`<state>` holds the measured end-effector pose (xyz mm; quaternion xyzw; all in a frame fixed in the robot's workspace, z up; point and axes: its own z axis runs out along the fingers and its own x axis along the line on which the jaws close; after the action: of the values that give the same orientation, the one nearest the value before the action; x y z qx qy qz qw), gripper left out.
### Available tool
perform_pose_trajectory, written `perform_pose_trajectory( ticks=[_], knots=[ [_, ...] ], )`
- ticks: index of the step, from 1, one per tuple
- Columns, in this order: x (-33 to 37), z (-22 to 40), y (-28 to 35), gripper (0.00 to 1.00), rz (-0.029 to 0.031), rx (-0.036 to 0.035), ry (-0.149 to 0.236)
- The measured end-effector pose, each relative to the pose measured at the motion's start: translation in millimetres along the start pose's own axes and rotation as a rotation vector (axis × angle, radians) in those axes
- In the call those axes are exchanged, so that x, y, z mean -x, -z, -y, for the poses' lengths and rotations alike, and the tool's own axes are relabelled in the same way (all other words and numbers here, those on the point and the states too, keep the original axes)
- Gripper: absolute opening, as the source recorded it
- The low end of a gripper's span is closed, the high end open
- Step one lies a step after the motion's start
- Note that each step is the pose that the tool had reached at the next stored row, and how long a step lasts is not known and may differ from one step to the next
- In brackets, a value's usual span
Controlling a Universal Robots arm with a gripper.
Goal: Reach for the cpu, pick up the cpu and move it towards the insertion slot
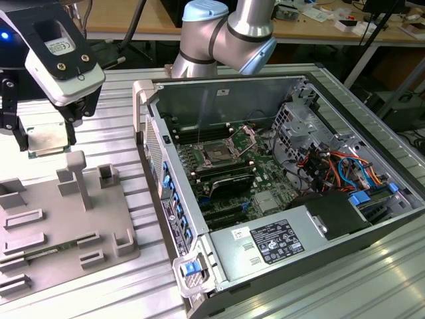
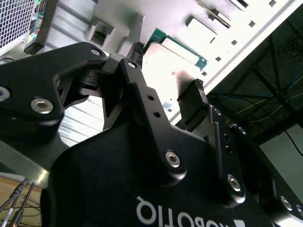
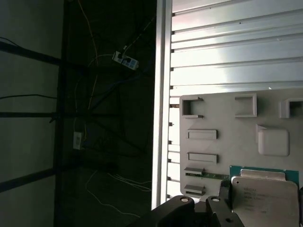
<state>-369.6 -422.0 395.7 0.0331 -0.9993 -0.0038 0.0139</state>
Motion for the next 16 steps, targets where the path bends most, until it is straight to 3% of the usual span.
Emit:
perform_pose_trajectory(
  ticks=[16],
  knots=[
    [10.5, 0.7, 0.3, 0.55, 0.0000, -0.0001, 0.000]
  ],
)
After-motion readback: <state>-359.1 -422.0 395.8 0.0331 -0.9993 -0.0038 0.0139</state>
